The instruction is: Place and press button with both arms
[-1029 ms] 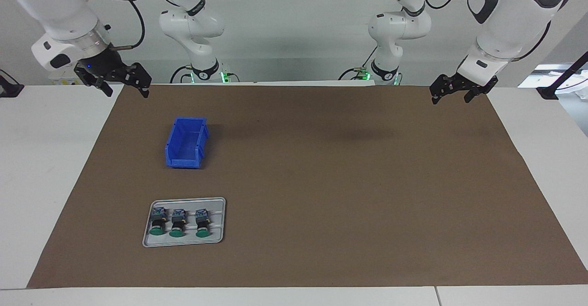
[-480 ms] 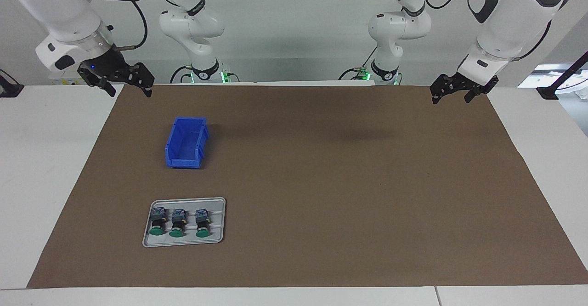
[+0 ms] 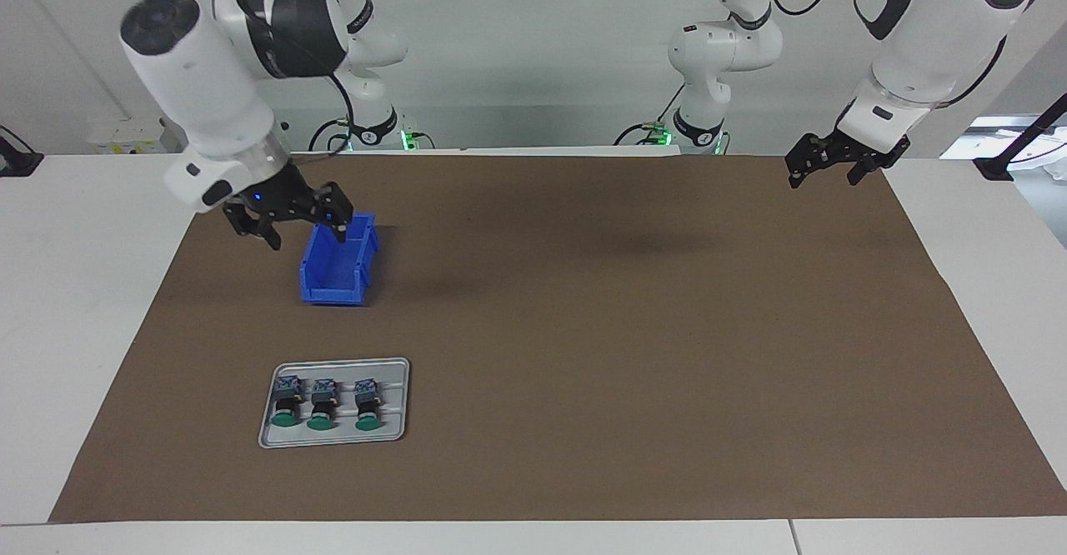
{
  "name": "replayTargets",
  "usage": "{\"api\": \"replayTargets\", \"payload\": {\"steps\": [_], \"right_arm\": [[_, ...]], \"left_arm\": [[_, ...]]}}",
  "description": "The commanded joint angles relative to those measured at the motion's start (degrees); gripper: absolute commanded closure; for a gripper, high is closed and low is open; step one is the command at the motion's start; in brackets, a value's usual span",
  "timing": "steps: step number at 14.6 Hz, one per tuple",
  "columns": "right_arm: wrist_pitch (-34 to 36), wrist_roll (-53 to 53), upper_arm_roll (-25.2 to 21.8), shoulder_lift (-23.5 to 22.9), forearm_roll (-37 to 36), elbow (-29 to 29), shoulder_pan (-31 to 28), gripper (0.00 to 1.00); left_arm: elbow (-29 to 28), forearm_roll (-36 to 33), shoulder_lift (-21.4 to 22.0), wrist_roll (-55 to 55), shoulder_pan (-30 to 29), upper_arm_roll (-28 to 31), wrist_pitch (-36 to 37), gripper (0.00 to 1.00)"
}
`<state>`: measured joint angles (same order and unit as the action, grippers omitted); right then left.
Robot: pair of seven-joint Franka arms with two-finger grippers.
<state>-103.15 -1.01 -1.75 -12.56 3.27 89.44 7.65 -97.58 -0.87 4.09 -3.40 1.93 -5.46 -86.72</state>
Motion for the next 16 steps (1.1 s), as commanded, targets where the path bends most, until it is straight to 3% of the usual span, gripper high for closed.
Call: {"api": "replayTargets", "payload": {"steps": [1, 5, 16], "right_arm": [[-7.65, -0.04, 0.34, -9.29, 0.16, -3.03, -0.27, 0.00], [-17.42, 0.57, 2.45, -16.87, -0.02, -4.09, -0.53, 0.00], [-28.24, 9.97, 2.45, -22.67, -0.63, -1.81, -1.41, 0.00]], "left_arm": [[-0.68, -0.62, 1.10, -0.21, 0.09, 0.19, -0.47, 0.00], [-0.68, -0.62, 1.10, -0.03, 0.26, 0.10, -0.56, 0.00], [-0.95, -0.62, 1.18, -0.65, 0.26, 0.10, -0.56, 0.00]]}}
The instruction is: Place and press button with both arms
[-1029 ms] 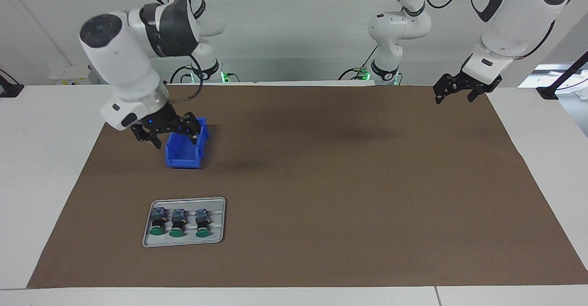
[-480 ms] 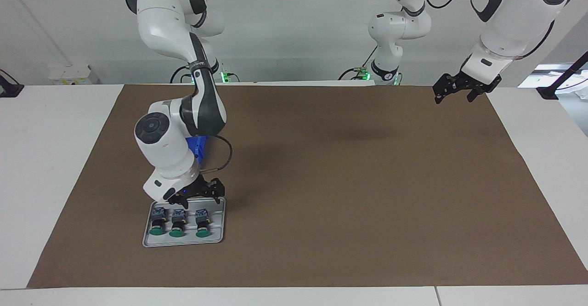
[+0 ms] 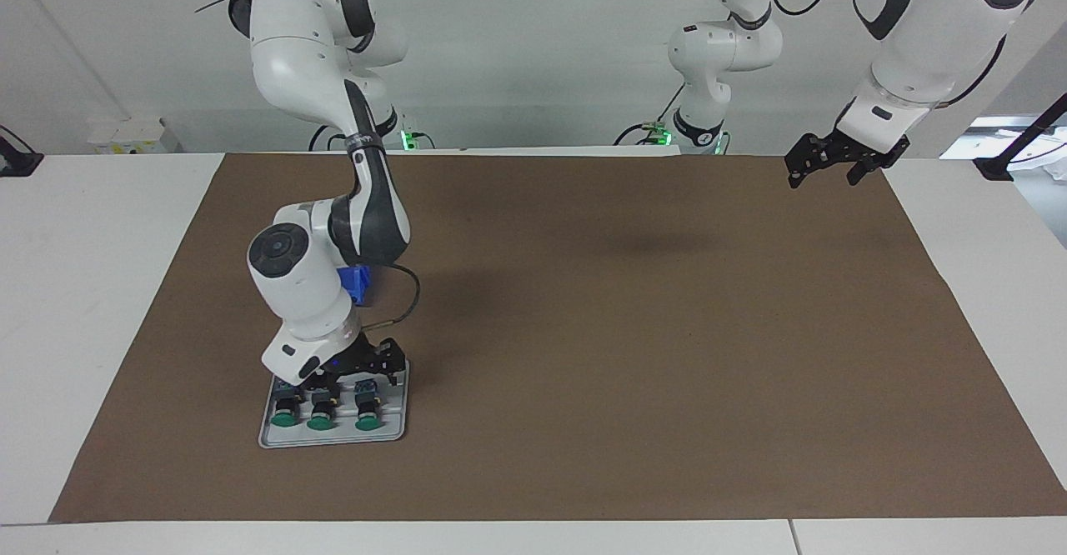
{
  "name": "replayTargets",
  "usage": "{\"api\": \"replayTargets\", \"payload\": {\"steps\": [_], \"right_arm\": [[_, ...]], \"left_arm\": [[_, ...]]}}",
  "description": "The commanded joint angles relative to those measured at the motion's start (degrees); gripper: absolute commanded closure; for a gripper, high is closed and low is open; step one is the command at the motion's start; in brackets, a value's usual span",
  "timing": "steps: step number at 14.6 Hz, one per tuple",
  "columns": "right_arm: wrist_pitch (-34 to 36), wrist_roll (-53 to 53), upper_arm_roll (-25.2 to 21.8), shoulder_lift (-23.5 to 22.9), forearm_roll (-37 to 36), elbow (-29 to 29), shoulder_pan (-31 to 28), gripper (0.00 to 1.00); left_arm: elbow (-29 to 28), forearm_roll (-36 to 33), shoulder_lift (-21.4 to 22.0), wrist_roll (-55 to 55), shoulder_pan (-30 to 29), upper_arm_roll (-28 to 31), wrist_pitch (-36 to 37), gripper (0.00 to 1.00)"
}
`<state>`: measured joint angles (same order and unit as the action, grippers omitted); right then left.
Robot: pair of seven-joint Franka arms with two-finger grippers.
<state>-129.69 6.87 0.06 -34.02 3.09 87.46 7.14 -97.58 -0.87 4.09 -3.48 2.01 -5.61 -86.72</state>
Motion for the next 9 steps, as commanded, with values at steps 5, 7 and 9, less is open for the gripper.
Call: {"api": "replayTargets", "payload": {"steps": [5, 7, 9], "right_arm": [[-3.12, 2.18, 0.64, -2.01, -0.36, 0.78, -1.08, 0.11], [-2.94, 2.27, 0.64, -2.01, -0.36, 1.13, -1.08, 0.23], [-1.98, 2.36, 0.64, -2.01, -0.36, 1.13, -1.16, 0.37]], "left_arm": [[-1.21, -0.62, 1.18, -0.65, 0.10, 0.34, -0.64, 0.00], [-1.03, -0.62, 1.18, -0.65, 0.10, 0.25, -0.65, 0.00], [-1.03, -0.62, 1.18, -0.65, 0.10, 0.25, -0.65, 0.00]]}}
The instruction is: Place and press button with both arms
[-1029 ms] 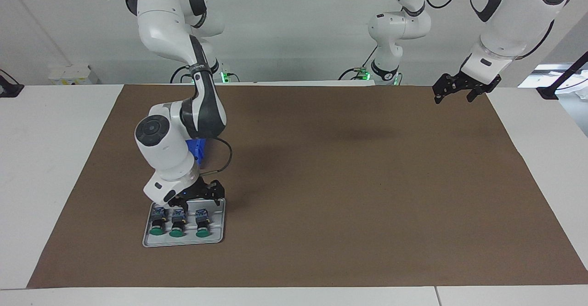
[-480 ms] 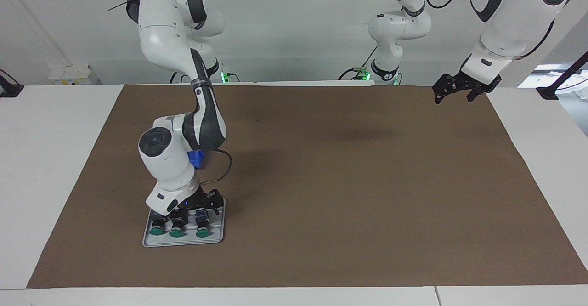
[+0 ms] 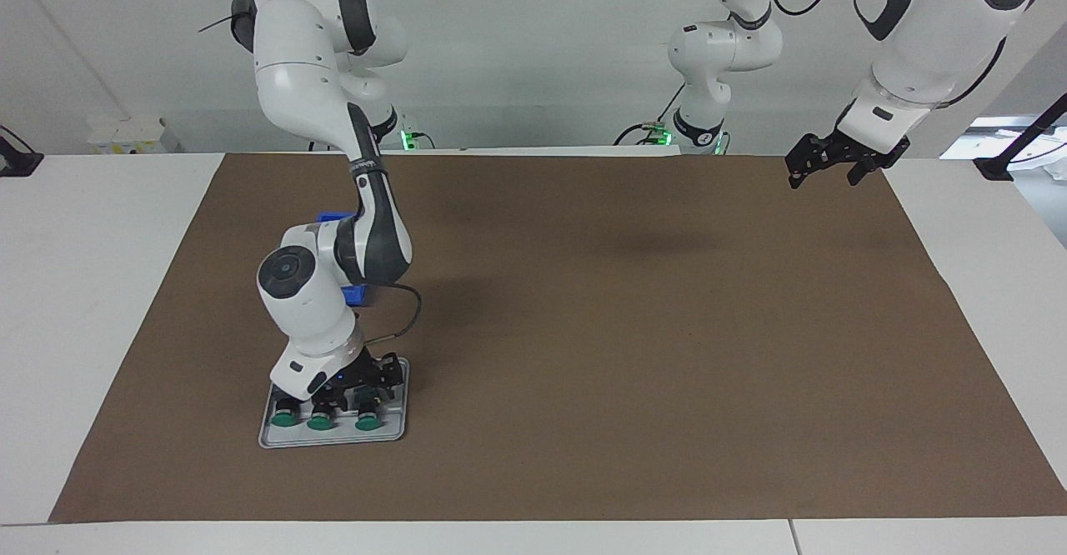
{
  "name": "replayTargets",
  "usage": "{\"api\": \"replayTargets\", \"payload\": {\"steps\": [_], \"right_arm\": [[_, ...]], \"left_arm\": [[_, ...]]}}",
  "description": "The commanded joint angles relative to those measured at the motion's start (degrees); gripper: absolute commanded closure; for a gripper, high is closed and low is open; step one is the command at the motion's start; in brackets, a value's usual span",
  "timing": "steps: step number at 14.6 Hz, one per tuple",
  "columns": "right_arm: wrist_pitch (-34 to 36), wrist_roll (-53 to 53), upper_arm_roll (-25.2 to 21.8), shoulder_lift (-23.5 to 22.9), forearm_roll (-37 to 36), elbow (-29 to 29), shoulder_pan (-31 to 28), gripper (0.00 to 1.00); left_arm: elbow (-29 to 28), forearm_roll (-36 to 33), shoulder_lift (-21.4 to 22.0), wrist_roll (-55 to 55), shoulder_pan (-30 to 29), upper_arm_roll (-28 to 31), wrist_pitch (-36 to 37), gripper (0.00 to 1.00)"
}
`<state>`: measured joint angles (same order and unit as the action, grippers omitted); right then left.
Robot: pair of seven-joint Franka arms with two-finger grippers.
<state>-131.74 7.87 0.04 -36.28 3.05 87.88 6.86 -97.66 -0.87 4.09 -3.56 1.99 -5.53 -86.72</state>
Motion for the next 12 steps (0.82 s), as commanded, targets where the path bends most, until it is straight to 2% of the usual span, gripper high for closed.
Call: {"api": "replayTargets", "payload": {"steps": [1, 4, 6, 7, 10, 12], "right_arm": [[0.52, 1.36, 0.66, 0.25, -0.33, 0.81, -0.88, 0.44], [0.52, 1.53, 0.66, 0.34, -0.41, 2.12, -0.88, 0.65], [2.53, 3.37, 0.66, 0.77, -1.03, 1.08, -0.97, 0.94], [4.63, 3.29, 0.66, 0.95, -0.94, -0.41, -0.97, 1.00], [13.59, 2.50, 0.66, 3.22, -0.15, -4.11, -0.54, 1.00], [17.99, -1.51, 0.75, 5.86, -0.24, -3.85, 0.26, 1.00]], "left_arm": [[-0.95, -0.62, 1.18, -0.57, 0.12, 0.17, -0.74, 0.00], [-0.95, -0.62, 1.18, -0.57, 0.12, 0.17, -0.74, 0.00], [-0.95, -0.62, 1.18, -0.57, 0.12, 0.17, -0.74, 0.00], [-0.95, -0.62, 1.18, -0.57, 0.12, 0.17, -0.74, 0.00], [-0.95, -0.62, 1.18, -0.48, 0.21, 0.17, -0.74, 0.00], [-0.95, -0.62, 1.18, -0.57, 0.30, 0.17, -0.74, 0.00]]}}
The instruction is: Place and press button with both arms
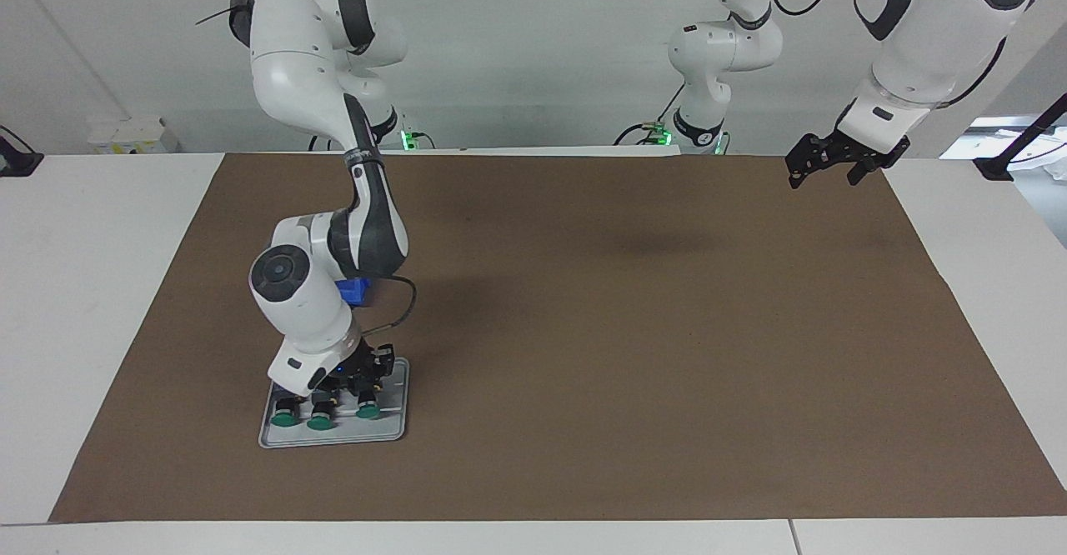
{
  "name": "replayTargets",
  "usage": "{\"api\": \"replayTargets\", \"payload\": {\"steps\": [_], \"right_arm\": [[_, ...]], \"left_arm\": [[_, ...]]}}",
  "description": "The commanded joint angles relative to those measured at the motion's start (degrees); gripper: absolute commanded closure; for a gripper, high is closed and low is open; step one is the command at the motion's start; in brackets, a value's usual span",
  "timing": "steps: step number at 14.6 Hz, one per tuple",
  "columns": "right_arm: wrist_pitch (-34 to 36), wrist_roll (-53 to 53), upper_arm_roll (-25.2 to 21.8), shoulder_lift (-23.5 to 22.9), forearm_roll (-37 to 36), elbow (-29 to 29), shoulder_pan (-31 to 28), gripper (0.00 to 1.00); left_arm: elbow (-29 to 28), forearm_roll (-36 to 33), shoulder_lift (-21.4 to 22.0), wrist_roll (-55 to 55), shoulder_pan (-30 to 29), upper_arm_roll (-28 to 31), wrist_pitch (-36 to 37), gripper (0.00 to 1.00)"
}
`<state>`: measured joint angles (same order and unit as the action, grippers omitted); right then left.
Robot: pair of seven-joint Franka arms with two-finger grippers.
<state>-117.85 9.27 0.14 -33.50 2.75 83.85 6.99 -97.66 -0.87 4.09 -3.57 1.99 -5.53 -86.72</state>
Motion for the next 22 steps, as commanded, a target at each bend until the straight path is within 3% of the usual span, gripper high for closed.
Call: {"api": "replayTargets", "payload": {"steps": [1, 4, 7, 14, 17, 22], "right_arm": [[7.08, -6.42, 0.74, 5.00, 0.06, 0.61, 1.43, 1.00], [13.42, -19.77, 0.74, 9.93, 0.15, 2.10, 7.40, 1.00], [14.67, -36.89, 0.92, 12.40, 0.50, 4.13, 14.08, 1.00], [13.88, -73.13, 1.01, 12.58, 0.77, 4.30, 27.10, 1.00], [13.79, -86.03, 1.01, 11.44, 1.99, 4.04, 27.73, 1.00], [5.80, -124.88, 1.01, 8.29, 4.28, 3.34, 30.19, 0.93]], "left_arm": [[-0.95, -0.62, 1.18, -0.56, 0.39, 0.17, -0.73, 0.00], [-0.86, -0.62, 1.18, -0.38, 0.12, 0.17, -0.73, 0.00], [-0.95, -0.62, 1.18, -0.47, 0.12, 0.17, -0.73, 0.00], [-0.86, -0.62, 1.18, -0.38, 0.82, 0.08, -0.64, 0.00], [-0.86, -0.62, 1.18, -0.47, 0.56, 0.08, -0.12, 0.00], [-0.86, -0.62, 1.18, -0.21, 0.30, 0.17, -0.56, 0.00]]}}
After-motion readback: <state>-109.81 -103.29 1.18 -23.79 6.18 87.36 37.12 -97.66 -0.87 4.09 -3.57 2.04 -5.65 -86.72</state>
